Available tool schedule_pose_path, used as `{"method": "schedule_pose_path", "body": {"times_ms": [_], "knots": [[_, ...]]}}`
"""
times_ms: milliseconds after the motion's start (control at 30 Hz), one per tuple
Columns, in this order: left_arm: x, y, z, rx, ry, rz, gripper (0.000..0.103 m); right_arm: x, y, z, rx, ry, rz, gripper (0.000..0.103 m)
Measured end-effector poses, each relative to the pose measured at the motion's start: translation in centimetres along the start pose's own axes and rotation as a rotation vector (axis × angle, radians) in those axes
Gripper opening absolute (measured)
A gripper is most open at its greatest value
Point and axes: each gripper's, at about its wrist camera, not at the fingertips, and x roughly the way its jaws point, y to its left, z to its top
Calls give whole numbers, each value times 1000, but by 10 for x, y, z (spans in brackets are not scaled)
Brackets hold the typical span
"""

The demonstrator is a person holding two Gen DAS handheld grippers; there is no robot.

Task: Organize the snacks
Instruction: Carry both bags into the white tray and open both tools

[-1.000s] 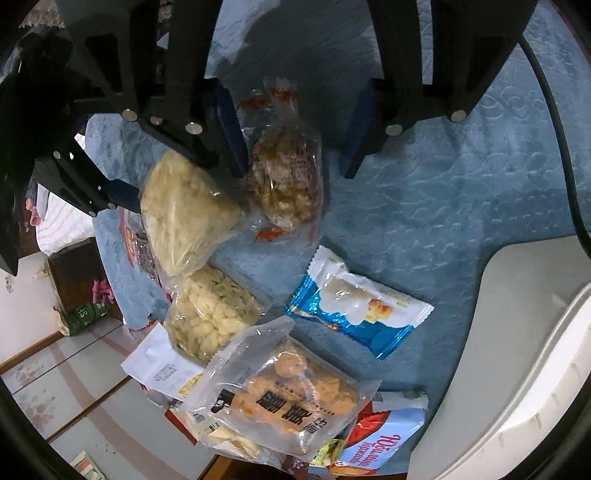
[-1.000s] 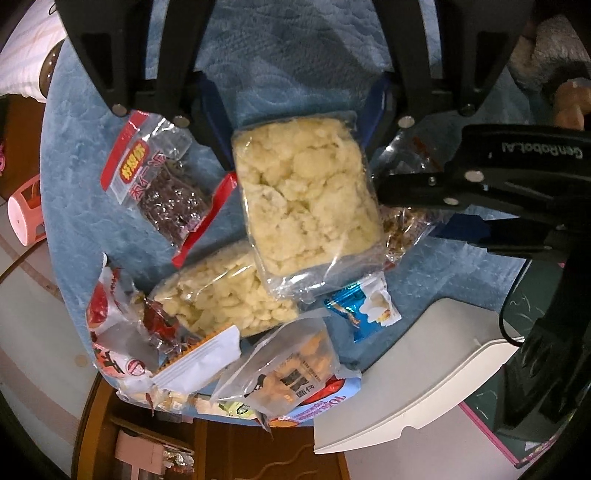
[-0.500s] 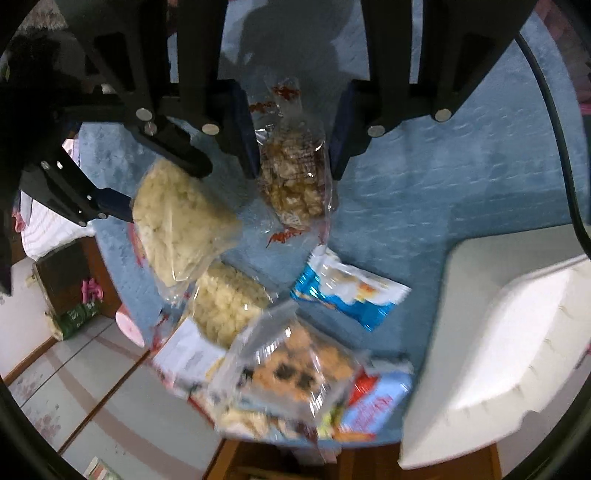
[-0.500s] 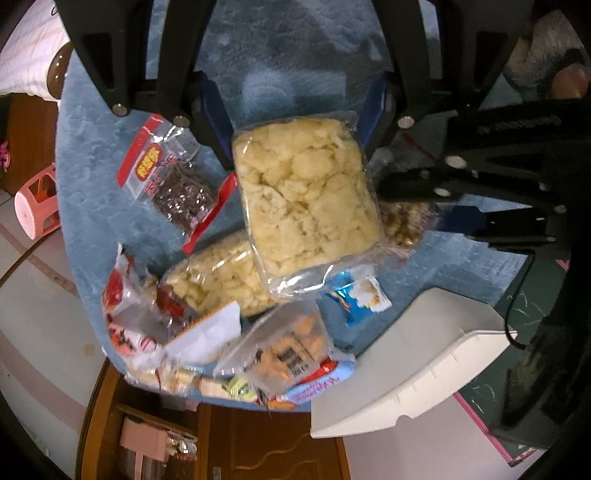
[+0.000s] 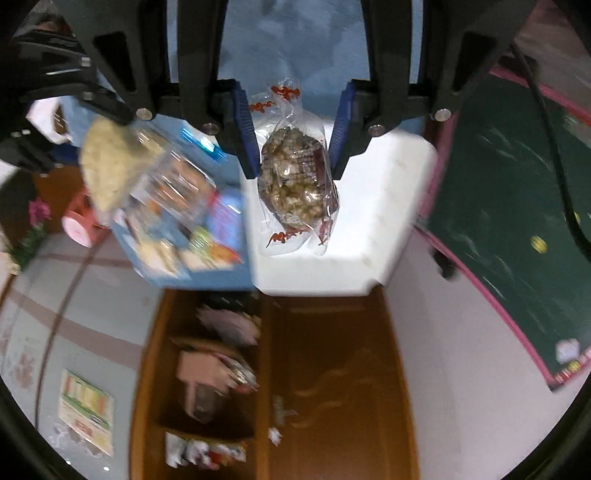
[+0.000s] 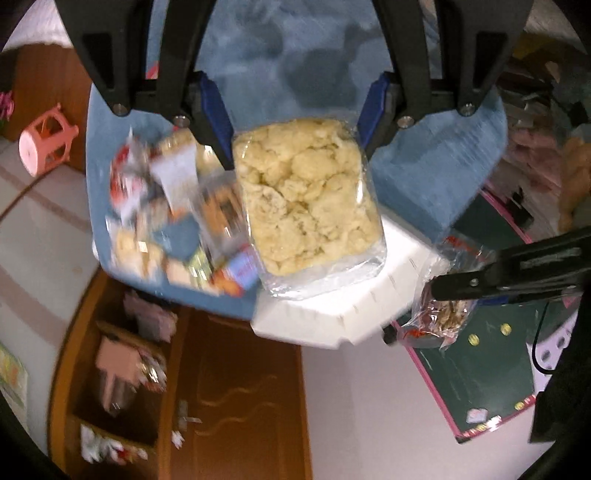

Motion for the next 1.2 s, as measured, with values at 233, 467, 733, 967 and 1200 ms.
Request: {"method": "schedule_pose_path", "body": {"times_ms": [233, 467, 733, 967, 1200], "knots": [[24, 68, 44, -78, -38, 103, 36, 30, 30, 84, 23, -27, 37, 63], [91, 92, 46, -103, 58, 110, 36, 105, 52, 105, 18, 52, 29, 63], [117, 96, 37, -118, 55, 136, 95, 165, 44, 85, 96, 213, 162, 63], [114, 89, 29, -89, 58, 112, 96, 153, 38, 79, 145, 180, 182, 64], [86, 83, 27, -125, 17, 73, 96, 118, 29, 75, 154, 103, 142, 64]]}}
